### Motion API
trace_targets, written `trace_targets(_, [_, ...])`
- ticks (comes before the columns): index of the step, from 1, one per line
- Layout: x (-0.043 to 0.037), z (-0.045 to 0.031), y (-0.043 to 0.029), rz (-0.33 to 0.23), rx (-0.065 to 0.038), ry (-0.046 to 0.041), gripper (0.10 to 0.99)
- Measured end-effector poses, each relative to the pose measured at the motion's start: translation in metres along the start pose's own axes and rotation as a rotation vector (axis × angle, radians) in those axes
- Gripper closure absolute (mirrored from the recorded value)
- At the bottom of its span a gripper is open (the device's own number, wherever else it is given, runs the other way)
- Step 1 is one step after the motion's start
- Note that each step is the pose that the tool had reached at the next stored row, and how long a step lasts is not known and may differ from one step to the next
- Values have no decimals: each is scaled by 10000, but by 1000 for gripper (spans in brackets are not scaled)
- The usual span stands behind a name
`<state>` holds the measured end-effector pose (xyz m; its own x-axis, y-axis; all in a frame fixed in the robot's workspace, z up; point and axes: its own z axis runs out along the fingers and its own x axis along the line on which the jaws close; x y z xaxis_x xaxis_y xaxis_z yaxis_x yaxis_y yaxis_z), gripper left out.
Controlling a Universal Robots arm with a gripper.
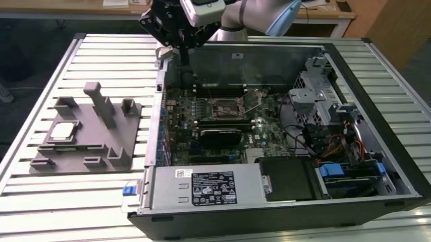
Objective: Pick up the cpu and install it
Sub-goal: 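Reach for the cpu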
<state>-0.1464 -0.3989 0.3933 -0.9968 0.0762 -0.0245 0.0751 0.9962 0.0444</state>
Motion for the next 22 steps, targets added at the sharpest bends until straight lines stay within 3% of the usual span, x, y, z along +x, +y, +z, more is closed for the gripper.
trace_targets(22, [237, -7, -18, 1, 1, 1, 980])
